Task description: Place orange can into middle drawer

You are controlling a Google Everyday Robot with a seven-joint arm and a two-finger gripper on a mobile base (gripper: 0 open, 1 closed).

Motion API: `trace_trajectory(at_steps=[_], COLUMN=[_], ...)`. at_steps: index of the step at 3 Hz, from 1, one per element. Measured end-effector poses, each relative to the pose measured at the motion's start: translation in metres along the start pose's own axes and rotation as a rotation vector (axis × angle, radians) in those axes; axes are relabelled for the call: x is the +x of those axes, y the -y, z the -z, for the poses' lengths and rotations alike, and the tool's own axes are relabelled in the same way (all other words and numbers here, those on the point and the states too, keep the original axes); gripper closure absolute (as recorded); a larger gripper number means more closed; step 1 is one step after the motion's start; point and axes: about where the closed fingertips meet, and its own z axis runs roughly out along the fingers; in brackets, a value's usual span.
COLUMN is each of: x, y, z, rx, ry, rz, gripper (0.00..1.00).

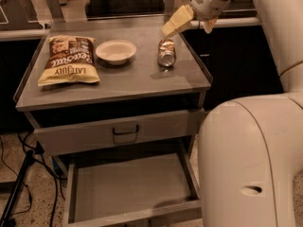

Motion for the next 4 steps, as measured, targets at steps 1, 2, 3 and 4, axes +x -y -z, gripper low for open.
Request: trace_trajectory(at_steps=[1, 2, 3, 4], x=[-0.008, -0.020, -0.032, -0.039], y=[-0.001, -0.004, -0.002, -0.001], z=[-0.011, -0.020, -0.035, -0.039], rx=[-0.008, -0.003, 0.018, 0.012], ry=[-0.009, -0.011, -0.012, 0.018], rz=[0.017, 0.042, 0.063, 0.060], gripper=[0.00, 0.00, 0.00, 0.00])
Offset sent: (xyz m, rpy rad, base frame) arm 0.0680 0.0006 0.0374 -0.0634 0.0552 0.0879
